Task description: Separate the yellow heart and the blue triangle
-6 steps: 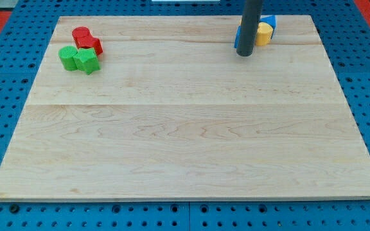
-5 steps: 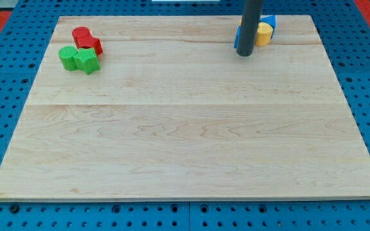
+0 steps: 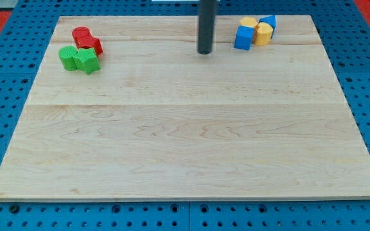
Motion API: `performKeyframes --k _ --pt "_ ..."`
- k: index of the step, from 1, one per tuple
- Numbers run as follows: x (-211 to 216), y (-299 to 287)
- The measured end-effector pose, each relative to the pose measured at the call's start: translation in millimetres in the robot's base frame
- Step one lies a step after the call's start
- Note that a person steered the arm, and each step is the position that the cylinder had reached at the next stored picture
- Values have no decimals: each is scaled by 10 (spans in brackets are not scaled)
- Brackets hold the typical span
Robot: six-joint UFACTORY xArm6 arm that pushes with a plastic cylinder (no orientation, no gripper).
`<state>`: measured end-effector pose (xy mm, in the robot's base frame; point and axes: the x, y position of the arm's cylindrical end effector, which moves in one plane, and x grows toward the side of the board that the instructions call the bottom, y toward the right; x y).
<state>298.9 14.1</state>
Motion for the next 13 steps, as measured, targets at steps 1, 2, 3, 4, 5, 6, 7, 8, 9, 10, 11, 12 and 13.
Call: performKeyframes --k 1,2,3,4,5,6,7,8,9,10,11,12,13 --pt "-478 59" --pt "-1056 309" --pt "-1066 625" --pt "-1077 1047" --pt "-1063 1380" --pt "-1069 1858" --pt "-1065 1951" --pt "-1004 1899" --pt "-811 1873" --pt "-573 1855" --pt "-350 1682" --pt "-148 1299" --pt "55 916"
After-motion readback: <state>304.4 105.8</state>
